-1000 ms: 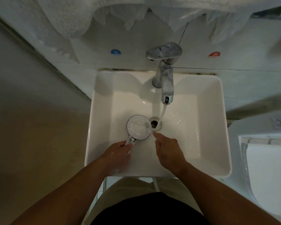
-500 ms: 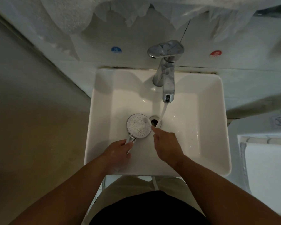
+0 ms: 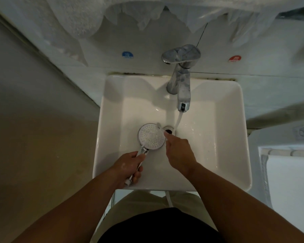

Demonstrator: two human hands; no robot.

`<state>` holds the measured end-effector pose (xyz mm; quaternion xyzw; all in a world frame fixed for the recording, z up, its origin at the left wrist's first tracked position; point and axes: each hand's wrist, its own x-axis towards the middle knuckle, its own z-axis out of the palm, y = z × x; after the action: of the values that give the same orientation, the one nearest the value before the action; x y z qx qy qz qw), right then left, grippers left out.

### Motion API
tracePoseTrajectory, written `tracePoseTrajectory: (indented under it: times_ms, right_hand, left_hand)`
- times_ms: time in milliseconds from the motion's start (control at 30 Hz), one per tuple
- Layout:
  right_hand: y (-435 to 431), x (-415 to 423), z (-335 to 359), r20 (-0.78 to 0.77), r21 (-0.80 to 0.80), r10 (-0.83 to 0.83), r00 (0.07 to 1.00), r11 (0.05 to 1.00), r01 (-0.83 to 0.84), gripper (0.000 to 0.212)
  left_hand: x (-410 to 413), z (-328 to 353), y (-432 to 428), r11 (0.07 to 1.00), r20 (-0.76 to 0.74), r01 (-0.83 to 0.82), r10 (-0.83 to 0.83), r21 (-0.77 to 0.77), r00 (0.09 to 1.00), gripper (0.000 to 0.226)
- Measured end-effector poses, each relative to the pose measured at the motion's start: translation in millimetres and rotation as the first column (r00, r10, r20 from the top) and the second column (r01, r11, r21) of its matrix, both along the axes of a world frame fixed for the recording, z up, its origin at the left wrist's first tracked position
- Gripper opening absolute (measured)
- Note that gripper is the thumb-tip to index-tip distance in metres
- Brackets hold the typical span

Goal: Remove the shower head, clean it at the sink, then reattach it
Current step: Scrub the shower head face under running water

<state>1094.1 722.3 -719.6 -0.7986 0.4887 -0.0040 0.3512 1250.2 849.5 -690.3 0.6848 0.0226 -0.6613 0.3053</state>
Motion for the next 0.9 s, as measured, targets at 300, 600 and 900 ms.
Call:
tracePoseTrajectory:
  times_ms: [300,600,900]
  right_hand:
    - [1.1,-7.9,1.7,-0.056,0.002,0.036,0.998,0.999,-0.036,0.042]
    - [13.1,-16.3,12.6,-0.052,0.031,0.076,0.996,0.997,-0.075,0.042]
    - [18.0,-5.0,11.6,-0.004,0.025,0.096,0.995,0.995,-0.096,0.040]
  left_hand:
    - [-1.0,1.0,-0.8,1.000,0.009,0.005,-0.005,-0.012,1.000,0.021]
    - [-0.2,4.1,-1.0,0.999,0.029,0.045,-0.044,-0.022,0.999,0.022]
    - [0.1,2.8,-1.2,0.999,0.026,0.050,-0.050,-0.012,0.998,0.022]
